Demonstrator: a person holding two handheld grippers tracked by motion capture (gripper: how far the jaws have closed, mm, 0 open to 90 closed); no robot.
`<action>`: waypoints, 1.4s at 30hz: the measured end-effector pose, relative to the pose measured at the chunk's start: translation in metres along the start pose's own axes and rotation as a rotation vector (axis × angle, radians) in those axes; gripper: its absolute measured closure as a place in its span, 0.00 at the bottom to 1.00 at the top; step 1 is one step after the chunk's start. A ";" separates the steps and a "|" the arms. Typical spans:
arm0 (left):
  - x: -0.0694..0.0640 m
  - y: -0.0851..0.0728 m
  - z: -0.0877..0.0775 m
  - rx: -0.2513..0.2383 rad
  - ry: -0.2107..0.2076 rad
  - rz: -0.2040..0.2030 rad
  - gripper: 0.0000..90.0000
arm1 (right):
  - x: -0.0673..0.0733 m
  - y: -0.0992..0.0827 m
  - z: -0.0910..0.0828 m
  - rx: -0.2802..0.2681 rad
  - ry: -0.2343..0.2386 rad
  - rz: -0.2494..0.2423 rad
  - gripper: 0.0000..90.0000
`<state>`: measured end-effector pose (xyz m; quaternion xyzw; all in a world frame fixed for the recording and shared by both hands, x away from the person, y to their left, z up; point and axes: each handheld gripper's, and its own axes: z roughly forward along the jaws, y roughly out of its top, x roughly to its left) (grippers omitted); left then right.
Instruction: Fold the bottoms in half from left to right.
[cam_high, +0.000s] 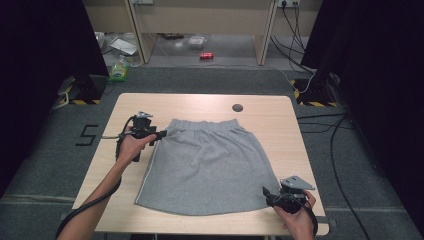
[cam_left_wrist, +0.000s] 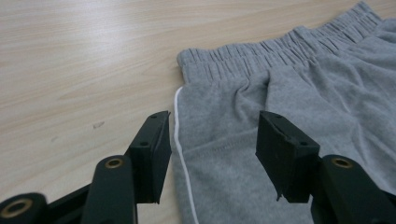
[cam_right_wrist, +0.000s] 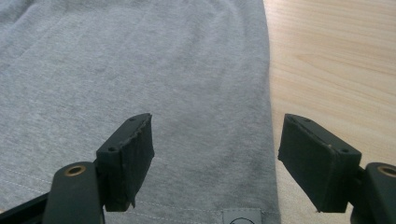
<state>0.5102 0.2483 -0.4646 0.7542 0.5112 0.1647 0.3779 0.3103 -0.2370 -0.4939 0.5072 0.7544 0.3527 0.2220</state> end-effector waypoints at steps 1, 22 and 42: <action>0.000 0.002 0.003 0.002 0.005 -0.001 0.50 | 0.000 0.000 0.000 0.000 0.000 0.000 0.29; 0.005 0.027 0.053 0.068 0.063 -0.013 0.53 | 0.003 0.002 0.002 -0.004 0.013 -0.019 0.29; -0.002 0.035 0.086 0.142 0.130 0.001 0.54 | 0.005 0.002 0.002 -0.005 0.024 -0.021 0.29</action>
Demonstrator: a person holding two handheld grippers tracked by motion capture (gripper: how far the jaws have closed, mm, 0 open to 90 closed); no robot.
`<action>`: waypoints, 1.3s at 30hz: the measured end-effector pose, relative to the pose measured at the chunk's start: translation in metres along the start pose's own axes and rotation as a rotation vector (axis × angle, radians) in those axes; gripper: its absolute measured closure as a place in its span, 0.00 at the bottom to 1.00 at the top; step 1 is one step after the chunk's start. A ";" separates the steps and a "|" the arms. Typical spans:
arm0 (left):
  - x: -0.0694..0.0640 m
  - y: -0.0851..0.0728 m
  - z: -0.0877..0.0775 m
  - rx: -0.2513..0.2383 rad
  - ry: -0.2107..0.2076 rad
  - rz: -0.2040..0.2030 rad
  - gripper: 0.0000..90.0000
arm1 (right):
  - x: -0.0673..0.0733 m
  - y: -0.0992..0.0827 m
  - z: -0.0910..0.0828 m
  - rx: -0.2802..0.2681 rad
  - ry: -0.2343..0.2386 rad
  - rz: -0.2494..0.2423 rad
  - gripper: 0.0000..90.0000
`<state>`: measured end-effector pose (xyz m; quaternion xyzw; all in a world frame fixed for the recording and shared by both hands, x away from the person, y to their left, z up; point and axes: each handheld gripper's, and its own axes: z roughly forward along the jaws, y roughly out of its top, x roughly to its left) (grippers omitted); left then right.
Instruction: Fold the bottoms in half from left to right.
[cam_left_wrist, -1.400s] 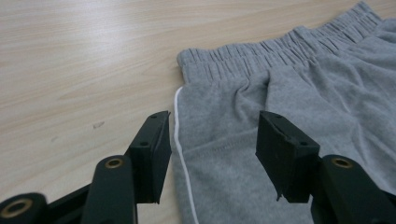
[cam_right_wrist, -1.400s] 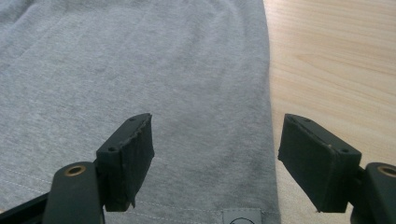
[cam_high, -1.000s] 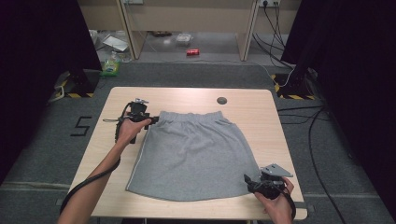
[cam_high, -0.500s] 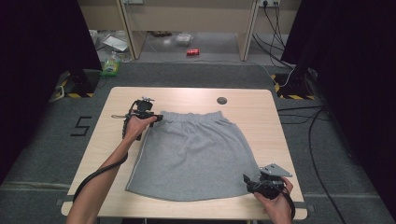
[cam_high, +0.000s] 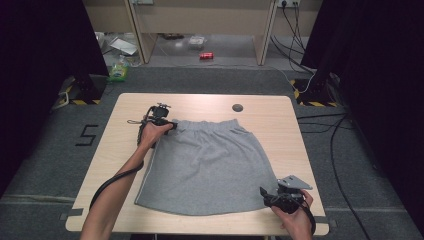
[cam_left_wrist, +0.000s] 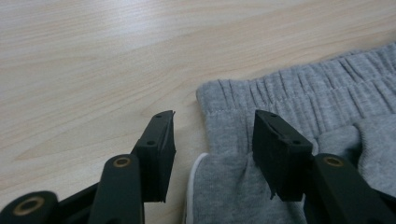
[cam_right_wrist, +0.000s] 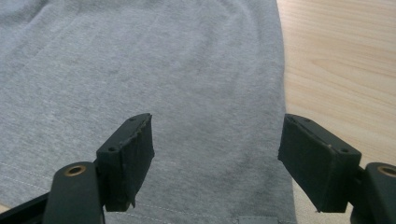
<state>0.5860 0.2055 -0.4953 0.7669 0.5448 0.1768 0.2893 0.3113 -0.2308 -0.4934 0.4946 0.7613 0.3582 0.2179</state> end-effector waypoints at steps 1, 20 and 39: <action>-0.001 0.000 0.001 0.004 0.003 0.005 0.54 | 0.000 0.000 0.000 -0.001 0.001 0.002 0.29; -0.011 0.008 0.005 0.054 -0.011 0.059 0.87 | 0.058 0.025 0.012 -0.051 0.101 -0.104 0.31; -0.008 0.006 0.004 0.054 -0.019 0.091 0.88 | 0.231 0.076 0.079 -0.046 0.408 -0.352 0.36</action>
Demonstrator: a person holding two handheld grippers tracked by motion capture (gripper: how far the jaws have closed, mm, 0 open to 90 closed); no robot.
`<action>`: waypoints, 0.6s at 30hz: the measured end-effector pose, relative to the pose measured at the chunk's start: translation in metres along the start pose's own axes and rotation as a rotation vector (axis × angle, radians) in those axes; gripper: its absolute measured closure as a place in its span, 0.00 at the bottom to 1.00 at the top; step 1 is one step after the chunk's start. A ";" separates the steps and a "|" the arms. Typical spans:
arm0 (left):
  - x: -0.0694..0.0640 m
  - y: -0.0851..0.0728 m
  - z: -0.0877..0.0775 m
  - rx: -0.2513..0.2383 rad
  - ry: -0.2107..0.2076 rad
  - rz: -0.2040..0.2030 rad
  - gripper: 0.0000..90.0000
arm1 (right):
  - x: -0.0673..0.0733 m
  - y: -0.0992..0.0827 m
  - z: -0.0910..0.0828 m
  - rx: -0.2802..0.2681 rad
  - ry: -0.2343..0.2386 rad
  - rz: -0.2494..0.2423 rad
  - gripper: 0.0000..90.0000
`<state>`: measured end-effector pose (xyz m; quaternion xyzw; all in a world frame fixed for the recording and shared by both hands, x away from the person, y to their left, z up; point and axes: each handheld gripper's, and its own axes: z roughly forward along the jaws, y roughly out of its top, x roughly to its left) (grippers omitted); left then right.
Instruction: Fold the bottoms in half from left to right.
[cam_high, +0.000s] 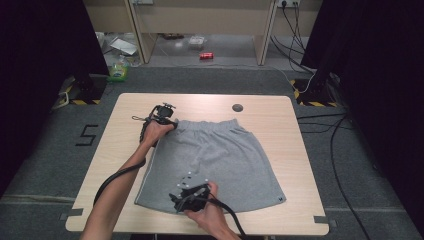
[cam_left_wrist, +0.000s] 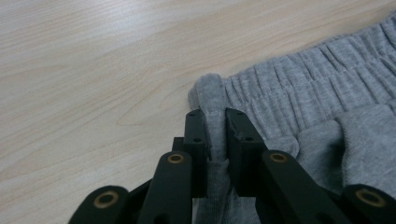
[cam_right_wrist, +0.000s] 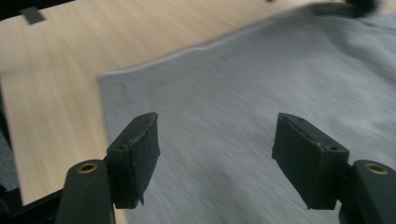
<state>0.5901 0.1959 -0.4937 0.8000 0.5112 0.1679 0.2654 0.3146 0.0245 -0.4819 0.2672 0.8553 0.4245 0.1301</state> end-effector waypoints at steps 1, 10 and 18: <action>0.000 0.000 0.000 0.000 0.000 0.000 0.88 | 0.000 0.000 0.000 0.000 0.000 0.000 0.36; 0.011 -0.009 -0.006 0.003 -0.005 -0.004 0.88 | 0.049 0.018 0.055 0.051 0.121 -0.066 0.43; 0.013 -0.011 -0.007 -0.006 -0.013 -0.011 0.88 | 0.074 0.023 0.085 0.092 0.135 -0.091 0.50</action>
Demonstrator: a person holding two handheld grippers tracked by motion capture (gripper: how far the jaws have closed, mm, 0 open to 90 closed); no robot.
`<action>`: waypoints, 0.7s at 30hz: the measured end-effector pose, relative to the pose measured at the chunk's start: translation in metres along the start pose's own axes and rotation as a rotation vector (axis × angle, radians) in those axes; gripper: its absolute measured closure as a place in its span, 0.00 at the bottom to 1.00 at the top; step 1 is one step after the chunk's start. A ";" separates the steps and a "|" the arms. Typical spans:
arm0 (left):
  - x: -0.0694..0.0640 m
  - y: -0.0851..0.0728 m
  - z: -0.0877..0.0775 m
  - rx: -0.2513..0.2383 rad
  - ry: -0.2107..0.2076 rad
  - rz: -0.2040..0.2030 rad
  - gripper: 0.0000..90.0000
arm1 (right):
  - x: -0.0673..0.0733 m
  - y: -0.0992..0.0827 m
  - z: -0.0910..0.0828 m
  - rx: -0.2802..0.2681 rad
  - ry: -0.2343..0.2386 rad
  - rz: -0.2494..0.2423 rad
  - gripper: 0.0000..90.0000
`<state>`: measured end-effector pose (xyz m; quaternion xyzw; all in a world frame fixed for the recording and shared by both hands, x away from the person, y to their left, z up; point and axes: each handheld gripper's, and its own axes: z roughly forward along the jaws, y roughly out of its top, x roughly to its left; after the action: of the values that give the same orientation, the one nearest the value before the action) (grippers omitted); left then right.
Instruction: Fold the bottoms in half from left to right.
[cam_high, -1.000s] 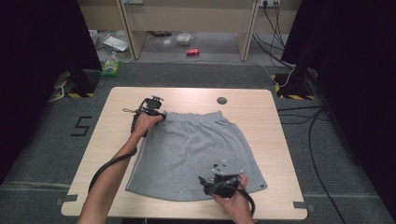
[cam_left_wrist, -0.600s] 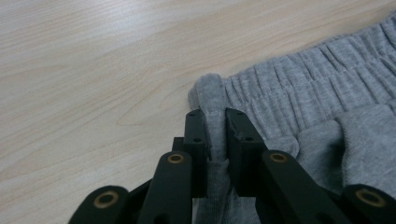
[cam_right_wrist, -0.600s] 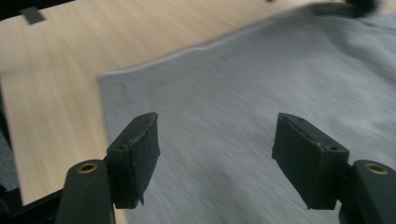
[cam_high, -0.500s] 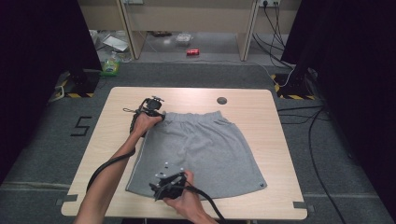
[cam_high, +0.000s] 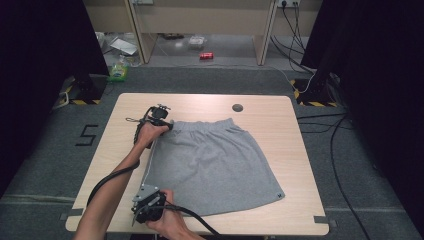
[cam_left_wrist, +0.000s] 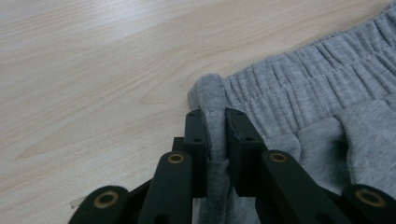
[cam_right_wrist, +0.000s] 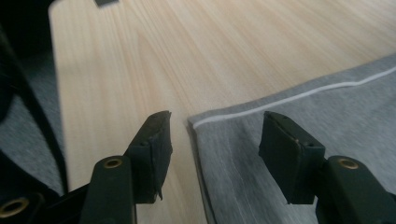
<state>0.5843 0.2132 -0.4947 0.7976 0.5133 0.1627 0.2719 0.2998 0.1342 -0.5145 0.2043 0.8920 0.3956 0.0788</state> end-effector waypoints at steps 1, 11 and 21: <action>0.000 0.000 0.000 0.000 0.000 0.000 0.88 | 0.000 0.000 0.000 0.000 0.000 0.000 0.50; 0.001 0.001 0.000 0.002 -0.005 -0.006 0.88 | -0.007 -0.001 0.005 -0.004 -0.011 -0.015 0.92; -0.006 0.031 -0.032 -0.042 -0.056 -0.071 0.90 | -0.026 -0.002 -0.045 -0.149 0.013 0.060 0.94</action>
<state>0.5874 0.2056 -0.4506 0.7771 0.5300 0.1416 0.3085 0.3094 0.0915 -0.4864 0.2220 0.8541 0.4642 0.0759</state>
